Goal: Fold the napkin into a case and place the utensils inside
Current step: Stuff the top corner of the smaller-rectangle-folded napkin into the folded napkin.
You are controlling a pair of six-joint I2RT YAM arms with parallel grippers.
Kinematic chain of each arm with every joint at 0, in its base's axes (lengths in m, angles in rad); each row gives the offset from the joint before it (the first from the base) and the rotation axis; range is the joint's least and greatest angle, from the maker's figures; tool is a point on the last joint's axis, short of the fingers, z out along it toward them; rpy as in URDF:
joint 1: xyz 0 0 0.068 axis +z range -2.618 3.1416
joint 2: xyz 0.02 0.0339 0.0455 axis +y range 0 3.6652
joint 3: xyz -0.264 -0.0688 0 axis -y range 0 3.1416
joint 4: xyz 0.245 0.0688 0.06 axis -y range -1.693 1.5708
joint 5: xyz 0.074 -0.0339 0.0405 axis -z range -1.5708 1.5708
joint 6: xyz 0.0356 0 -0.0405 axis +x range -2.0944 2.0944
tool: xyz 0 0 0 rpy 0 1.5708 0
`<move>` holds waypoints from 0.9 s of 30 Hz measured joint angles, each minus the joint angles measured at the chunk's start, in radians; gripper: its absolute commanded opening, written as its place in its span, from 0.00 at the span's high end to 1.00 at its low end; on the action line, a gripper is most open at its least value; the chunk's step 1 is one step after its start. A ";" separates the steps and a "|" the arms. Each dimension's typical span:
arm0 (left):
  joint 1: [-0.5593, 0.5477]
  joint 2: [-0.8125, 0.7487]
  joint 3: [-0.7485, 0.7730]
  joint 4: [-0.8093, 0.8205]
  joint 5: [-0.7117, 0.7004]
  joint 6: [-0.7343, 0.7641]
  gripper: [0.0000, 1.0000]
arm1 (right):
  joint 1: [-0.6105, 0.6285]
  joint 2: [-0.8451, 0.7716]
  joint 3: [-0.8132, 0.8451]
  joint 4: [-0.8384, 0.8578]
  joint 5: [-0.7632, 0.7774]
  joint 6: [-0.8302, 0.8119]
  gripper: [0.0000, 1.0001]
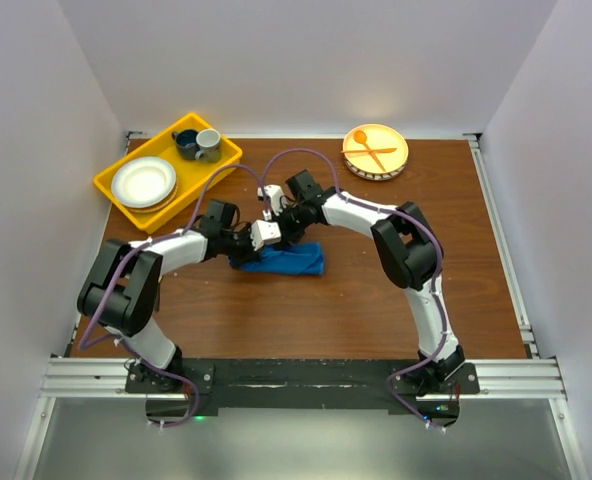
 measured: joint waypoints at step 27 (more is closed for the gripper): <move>0.000 -0.097 -0.078 -0.016 -0.002 -0.079 1.00 | 0.039 -0.098 -0.163 0.023 -0.050 -0.097 1.00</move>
